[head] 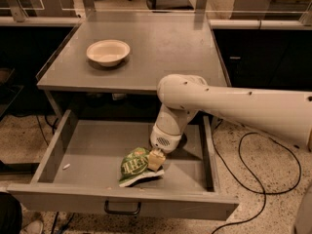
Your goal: Place green jalapeno chip bag into top drawer
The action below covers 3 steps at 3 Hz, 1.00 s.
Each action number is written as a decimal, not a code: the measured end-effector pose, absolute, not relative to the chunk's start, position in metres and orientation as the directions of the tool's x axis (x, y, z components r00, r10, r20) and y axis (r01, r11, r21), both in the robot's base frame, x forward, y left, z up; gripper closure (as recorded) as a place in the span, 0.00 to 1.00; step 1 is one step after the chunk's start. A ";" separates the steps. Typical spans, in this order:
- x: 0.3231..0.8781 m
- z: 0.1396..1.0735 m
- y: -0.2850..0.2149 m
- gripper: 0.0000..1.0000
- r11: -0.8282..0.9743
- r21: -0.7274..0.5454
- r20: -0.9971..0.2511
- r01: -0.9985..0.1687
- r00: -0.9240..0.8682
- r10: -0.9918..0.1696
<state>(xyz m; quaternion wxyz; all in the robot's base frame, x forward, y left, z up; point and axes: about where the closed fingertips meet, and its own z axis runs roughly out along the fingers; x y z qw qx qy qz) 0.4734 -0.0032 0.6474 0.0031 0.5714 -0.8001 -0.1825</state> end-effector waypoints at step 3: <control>0.473 0.647 -0.003 0.00 0.280 0.296 -0.204 -0.913 -0.347 -0.916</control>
Offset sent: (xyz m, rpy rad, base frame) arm 0.0000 0.0000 0.0000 0.0000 0.0000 0.0000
